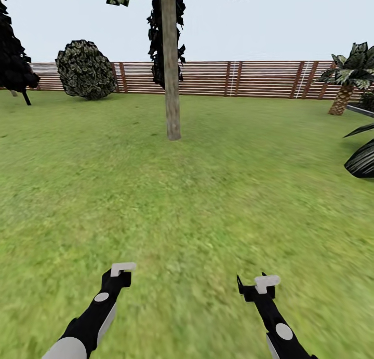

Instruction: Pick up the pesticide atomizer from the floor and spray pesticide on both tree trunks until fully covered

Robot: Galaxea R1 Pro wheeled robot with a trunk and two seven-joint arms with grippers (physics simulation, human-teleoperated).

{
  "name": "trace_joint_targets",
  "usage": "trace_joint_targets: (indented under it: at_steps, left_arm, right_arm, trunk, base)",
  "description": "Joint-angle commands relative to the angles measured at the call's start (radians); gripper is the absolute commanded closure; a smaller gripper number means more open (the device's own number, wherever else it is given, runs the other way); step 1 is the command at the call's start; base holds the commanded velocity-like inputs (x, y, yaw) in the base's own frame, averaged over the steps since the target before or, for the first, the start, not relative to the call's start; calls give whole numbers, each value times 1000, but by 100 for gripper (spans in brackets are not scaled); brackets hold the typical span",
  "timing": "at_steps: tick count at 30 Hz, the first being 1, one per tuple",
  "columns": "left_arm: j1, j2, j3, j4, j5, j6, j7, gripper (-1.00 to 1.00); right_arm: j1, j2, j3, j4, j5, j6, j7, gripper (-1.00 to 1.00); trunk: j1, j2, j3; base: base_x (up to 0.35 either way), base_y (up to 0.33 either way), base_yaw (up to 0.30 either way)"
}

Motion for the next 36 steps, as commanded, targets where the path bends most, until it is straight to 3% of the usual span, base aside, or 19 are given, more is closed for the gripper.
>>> trace_joint_targets:
  at_steps: [1, 36]
  left_arm:
    - [-1, 0, 2, 1, -7, -3, 2, 100]
    - [-1, 0, 1, 1, -7, -3, 2, 100]
  right_arm:
    - [0, 0, -2, 0, 10, -3, 0, -100]
    - [0, 0, -2, 0, 10, -3, 0, -100]
  trunk:
    - [0, 0, -1]
    - [0, 0, -1]
  base:
    - [338, 0, 0]
    - [338, 0, 0]
